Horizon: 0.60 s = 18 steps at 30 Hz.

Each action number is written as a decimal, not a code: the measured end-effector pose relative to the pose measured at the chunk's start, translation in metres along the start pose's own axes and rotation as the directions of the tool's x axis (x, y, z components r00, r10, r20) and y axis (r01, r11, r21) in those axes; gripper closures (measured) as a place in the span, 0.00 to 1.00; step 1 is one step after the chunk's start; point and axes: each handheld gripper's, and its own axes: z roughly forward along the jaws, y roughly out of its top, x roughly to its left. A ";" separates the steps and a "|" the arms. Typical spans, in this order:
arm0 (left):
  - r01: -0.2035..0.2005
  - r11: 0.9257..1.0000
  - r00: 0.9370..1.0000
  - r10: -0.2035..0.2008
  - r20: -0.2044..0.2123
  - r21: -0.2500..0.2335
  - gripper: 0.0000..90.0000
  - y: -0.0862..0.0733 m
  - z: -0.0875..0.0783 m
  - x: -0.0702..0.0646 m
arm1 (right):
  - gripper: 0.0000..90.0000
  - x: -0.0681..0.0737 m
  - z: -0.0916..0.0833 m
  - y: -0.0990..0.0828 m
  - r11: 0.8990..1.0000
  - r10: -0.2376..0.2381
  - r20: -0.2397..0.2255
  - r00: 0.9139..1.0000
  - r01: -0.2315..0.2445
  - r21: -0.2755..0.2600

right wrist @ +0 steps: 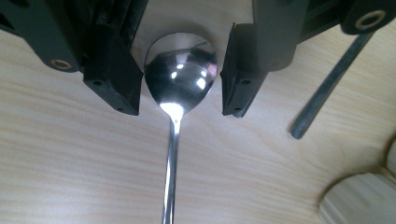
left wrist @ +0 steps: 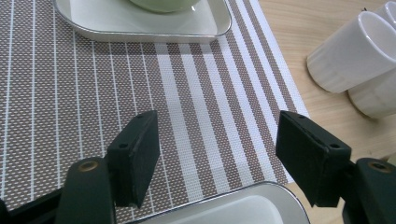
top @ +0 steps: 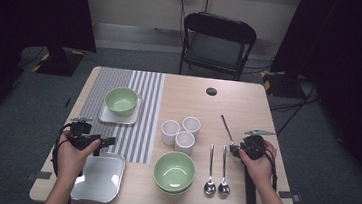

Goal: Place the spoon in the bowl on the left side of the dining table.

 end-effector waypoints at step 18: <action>-0.007 1.000 1.000 0.007 0.000 -0.005 0.34 0.001 -0.001 -0.002 | 0.66 0.006 0.000 -0.008 0.999 -0.051 0.046 0.998 0.050 0.009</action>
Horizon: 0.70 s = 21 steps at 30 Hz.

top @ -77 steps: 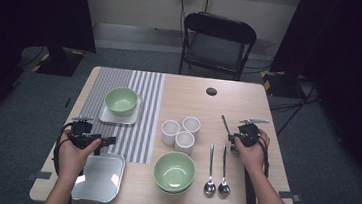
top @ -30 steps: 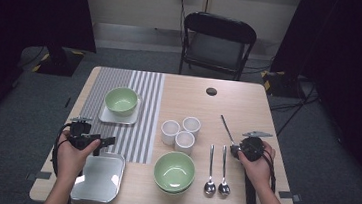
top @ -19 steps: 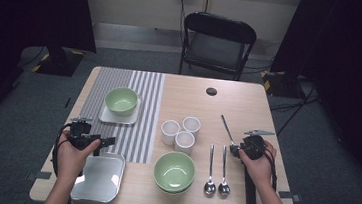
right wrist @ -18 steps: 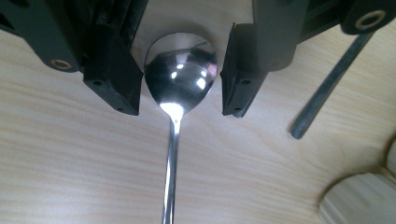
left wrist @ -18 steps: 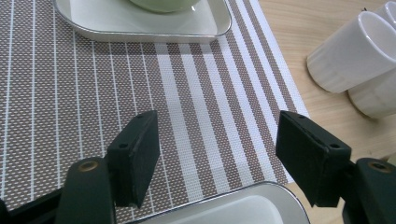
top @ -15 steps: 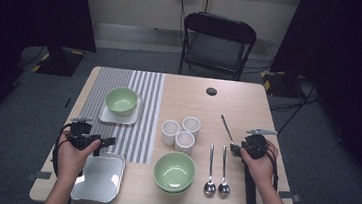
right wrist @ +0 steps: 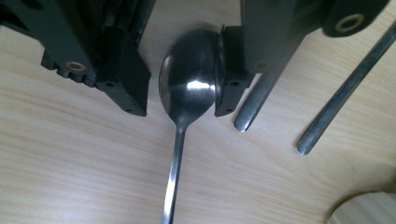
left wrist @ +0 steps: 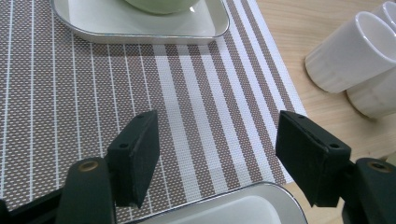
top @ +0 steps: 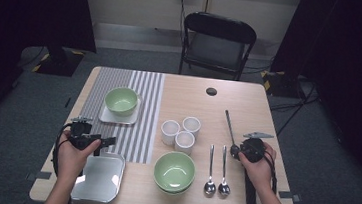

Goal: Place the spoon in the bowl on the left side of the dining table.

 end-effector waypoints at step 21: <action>0.004 1.000 1.000 -0.004 -0.002 0.001 0.34 -0.001 0.000 0.001 | 0.99 0.002 -0.009 0.014 1.000 -0.002 -0.019 1.000 0.002 -0.011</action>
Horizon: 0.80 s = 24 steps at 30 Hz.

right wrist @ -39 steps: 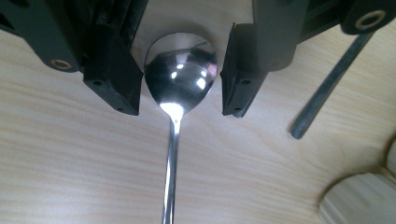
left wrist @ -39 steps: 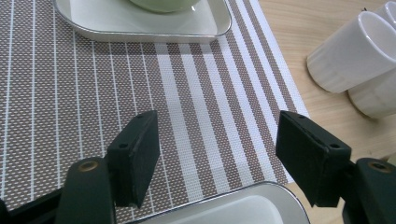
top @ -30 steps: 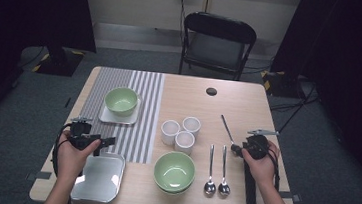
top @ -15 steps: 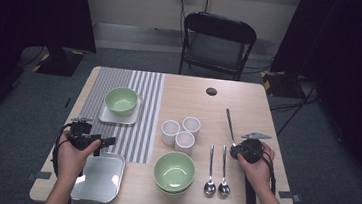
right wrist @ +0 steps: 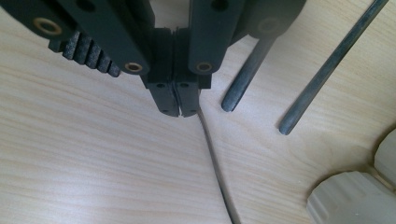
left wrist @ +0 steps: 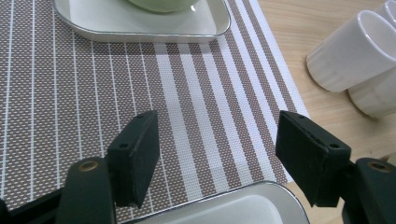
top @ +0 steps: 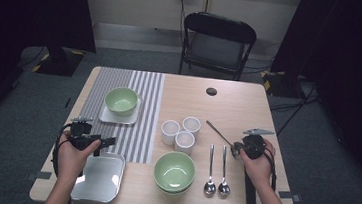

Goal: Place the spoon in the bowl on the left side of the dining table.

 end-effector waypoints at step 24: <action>0.000 1.000 1.000 0.000 0.001 0.007 0.34 0.000 0.001 0.000 | 1.00 -0.014 -0.003 0.006 0.995 0.091 -0.052 0.994 -0.092 -0.030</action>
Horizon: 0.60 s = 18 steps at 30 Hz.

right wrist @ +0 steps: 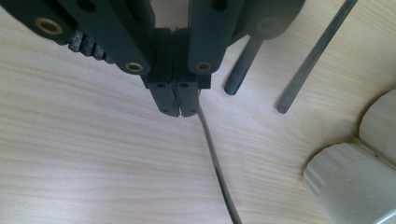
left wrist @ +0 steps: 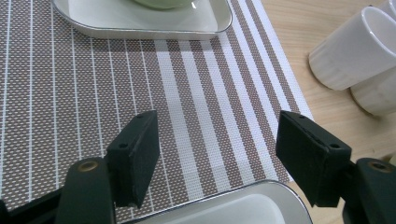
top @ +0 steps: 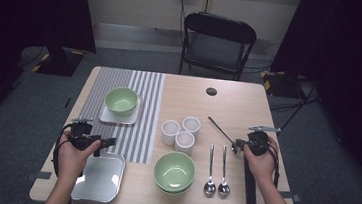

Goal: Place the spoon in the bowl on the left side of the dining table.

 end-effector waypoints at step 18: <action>-0.024 1.000 0.999 0.023 0.033 0.014 0.34 0.003 0.001 -0.011 | 1.00 0.003 -0.018 0.017 0.999 0.030 -0.049 0.998 -0.032 -0.042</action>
